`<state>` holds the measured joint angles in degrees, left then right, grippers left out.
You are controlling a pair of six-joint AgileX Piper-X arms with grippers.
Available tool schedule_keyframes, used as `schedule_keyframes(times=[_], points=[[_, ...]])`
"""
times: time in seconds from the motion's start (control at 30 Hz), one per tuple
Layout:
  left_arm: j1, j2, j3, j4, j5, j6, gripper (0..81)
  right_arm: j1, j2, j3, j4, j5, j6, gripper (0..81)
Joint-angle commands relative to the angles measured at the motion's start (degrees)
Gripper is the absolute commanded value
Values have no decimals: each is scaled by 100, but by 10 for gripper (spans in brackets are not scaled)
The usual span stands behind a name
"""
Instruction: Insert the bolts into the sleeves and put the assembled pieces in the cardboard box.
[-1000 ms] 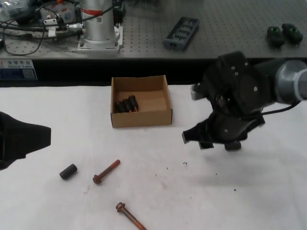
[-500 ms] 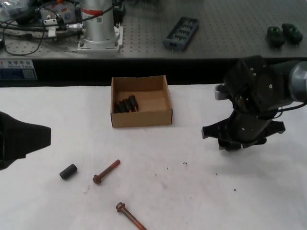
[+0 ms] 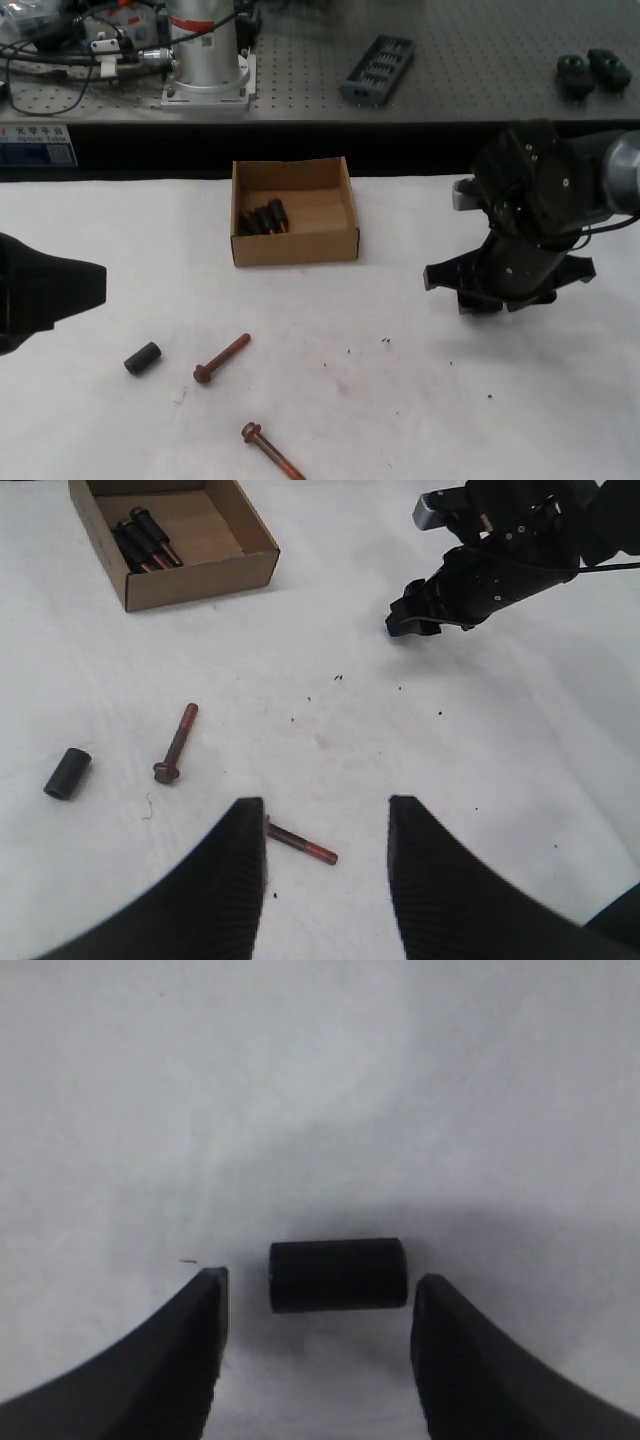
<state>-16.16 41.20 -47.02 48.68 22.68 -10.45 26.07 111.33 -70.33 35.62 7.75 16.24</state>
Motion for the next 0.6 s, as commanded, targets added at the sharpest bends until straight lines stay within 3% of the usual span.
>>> schedule_keyframes(times=[0.0, 0.4, 0.57], points=[[-30, -40, -26, -79, -10, -37, 297, -39, 1, -69, -129, -55, 53, 422], [-30, -40, -26, -79, -94, -37, 297, -339, 49, -69, -262, -110, 53, 421], [-30, -40, -26, -79, -170, -37, 297, -348, 136, -73, -206, -474, 43, 421]])
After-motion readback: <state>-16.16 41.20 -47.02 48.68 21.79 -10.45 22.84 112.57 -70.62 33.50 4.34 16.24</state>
